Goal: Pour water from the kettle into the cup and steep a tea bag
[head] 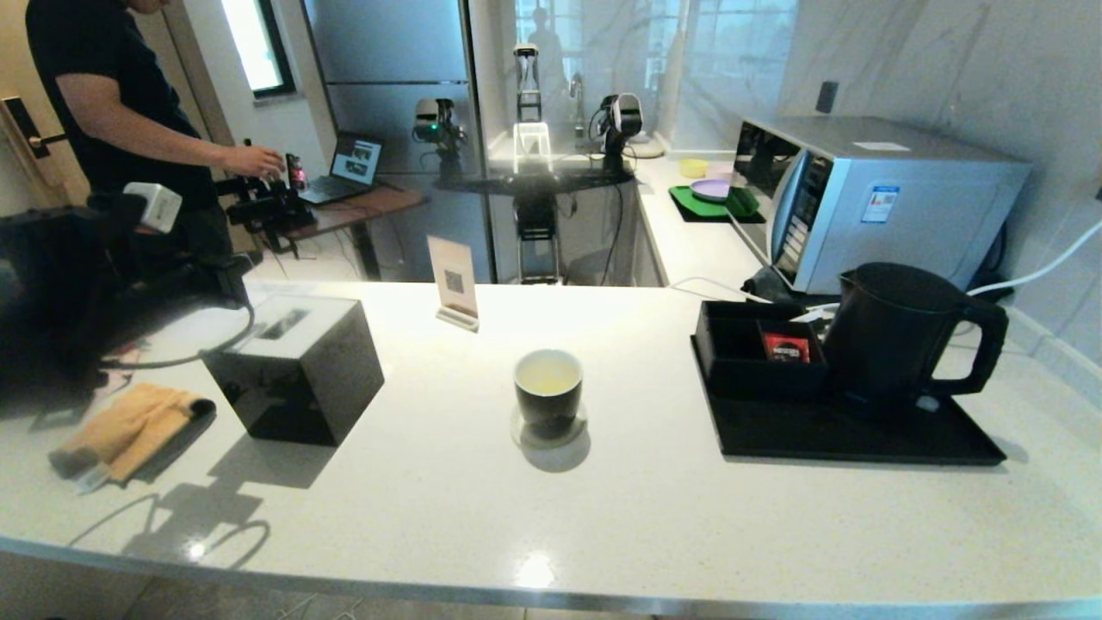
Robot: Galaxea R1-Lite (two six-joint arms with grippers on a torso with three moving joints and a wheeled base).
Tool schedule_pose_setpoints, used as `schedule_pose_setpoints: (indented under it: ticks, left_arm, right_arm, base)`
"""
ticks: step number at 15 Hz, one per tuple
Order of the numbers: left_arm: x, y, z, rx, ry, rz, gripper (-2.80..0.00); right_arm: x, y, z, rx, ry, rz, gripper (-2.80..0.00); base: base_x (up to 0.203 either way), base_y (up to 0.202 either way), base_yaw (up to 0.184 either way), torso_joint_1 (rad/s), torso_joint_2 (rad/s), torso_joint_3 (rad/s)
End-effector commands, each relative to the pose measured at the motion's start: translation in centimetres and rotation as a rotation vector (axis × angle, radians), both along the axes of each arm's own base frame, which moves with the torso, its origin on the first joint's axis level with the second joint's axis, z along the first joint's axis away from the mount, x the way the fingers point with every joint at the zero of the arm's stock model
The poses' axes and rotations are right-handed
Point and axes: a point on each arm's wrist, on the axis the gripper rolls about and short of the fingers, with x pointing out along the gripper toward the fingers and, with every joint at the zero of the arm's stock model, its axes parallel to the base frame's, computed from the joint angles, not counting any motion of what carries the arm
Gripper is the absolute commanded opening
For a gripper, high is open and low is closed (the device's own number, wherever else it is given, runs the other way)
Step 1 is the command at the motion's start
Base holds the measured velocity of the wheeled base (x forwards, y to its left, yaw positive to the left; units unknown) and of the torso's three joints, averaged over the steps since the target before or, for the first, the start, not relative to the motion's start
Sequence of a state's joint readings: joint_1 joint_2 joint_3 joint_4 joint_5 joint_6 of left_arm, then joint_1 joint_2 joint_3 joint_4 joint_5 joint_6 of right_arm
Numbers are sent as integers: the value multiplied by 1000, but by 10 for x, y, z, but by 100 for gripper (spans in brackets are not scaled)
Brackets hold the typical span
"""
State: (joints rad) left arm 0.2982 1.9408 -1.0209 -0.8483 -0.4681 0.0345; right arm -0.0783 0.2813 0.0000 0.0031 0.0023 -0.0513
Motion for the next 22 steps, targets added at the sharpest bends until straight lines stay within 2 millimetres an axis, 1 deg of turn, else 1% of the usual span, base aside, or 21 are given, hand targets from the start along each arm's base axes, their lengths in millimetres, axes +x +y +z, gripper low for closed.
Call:
schedule_pose_setpoints:
  ticks: [1,6,7,8,12,16,22]
  left_arm:
    - [0,0,-3,0,3,-4,-280]
    - [0,-1,-3,-1,6,-5,-280]
    - [0,-2,-3,-1,6,-7,-115]
    - [1,-2,-3,0,1,-8,0]
    - [1,-3,-2,-2,-2,-11,0]
    - [0,-2,0,0,-5,-9,0]
    - [-1,-4,1,-1,-9,-11,0]
  right_arm:
    - [0,0,0,-1,-1,1,-280]
    - [0,0,0,-1,-2,6,-280]
    - [0,0,0,-1,-2,7,-280]
    - [0,0,0,-1,-3,9,-280]
    - [-3,0,0,-3,-41,37,-280]
    - [-14,0,-2,-7,-178,77,-280]
    - [-14,0,-2,-2,-182,81,-280]
  base:
    - [0,0,0,0,0,0]
    - [0,0,0,0,0,0]
    - [0,0,0,0,0,0]
    - [0,0,0,0,0,0]
    - [0,0,0,0,0,0]
    - [0,0,0,0,0,0]
    - [0,0,0,0,0,0]
